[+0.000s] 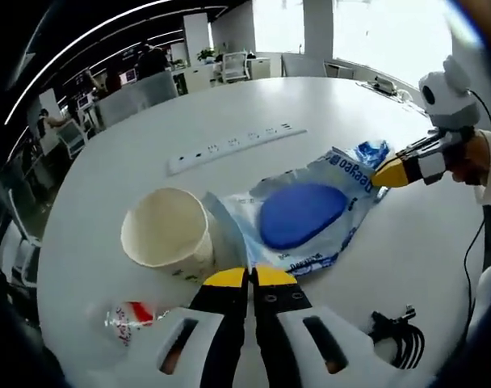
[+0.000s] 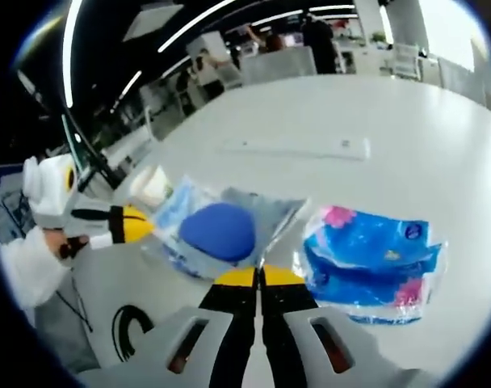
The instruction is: Arrange the tabletop items into an orderly group along one side of the table until the central work area is clear of visible clutter.
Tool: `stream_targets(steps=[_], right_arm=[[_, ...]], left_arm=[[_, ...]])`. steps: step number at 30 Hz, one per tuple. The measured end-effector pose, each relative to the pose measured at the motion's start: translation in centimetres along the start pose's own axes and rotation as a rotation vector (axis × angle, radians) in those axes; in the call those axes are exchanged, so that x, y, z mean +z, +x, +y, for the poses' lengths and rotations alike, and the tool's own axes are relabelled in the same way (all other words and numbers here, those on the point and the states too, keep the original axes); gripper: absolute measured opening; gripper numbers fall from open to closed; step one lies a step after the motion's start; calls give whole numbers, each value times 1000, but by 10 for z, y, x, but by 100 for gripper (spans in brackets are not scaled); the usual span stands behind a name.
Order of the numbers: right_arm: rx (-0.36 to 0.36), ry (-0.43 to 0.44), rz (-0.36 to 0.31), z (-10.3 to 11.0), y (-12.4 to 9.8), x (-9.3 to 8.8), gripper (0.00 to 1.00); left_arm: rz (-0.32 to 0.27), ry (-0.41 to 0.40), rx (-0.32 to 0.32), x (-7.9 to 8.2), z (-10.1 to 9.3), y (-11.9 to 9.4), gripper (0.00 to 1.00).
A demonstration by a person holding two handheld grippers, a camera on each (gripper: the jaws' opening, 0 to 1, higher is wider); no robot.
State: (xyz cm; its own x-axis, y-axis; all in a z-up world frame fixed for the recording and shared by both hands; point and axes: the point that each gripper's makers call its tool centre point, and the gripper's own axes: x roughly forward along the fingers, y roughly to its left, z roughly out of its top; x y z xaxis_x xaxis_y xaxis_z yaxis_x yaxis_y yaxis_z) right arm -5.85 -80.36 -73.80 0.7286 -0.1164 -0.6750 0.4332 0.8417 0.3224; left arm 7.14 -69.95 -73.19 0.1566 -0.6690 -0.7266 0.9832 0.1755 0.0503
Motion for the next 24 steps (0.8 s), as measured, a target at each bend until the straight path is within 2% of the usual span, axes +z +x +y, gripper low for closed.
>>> stream_targets(steps=[10, 15, 20, 24], right_arm=[[-15, -76, 9, 0, 0, -4, 1], [-14, -60, 15, 1, -2, -5, 9], [-6, -76, 11, 5, -7, -7, 12], [-9, -79, 14, 6, -9, -10, 15]], left_arm=[[17, 15, 59, -1, 2, -1, 0], [14, 21, 81, -4, 3, -7, 8], [-39, -49, 102, 0, 1, -19, 10], [-63, -63, 108, 0, -4, -30, 8]])
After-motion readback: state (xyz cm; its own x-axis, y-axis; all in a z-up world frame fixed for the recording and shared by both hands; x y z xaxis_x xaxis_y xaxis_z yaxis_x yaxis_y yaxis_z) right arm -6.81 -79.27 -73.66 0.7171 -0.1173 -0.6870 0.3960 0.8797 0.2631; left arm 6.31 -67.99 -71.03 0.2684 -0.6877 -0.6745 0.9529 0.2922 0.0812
